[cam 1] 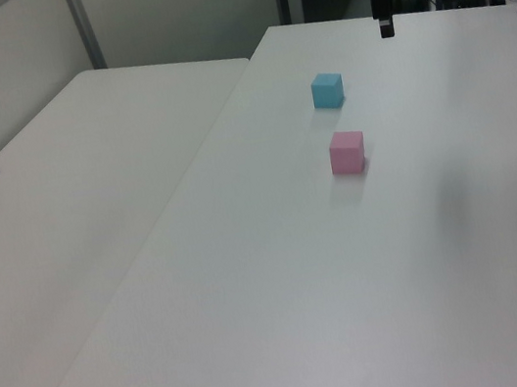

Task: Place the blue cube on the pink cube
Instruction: 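Move the open gripper over the light-blue cube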

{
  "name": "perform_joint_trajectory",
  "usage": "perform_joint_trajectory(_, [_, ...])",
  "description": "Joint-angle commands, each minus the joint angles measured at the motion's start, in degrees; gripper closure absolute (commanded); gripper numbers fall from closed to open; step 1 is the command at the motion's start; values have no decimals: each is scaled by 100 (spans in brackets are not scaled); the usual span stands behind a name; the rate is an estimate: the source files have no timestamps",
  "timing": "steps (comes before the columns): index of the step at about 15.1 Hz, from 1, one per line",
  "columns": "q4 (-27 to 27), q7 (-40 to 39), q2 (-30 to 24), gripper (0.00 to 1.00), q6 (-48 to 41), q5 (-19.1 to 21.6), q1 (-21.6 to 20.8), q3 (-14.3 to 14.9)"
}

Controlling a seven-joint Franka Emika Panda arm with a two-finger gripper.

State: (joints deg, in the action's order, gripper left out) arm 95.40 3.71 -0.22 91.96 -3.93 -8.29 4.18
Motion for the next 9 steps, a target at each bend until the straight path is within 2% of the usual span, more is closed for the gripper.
perform_joint_trajectory(1, [-153,-212,266,0,346,6,107,152])
perform_joint_trajectory(2, [-162,-317,460,0,758,6,134,397])
perform_joint_trajectory(5, [-162,-520,829,0,1638,6,230,855])
perform_joint_trajectory(7, [-188,-608,1066,0,1964,6,379,1005])
perform_joint_trajectory(9, [-677,-644,1670,0,2220,6,634,1050])
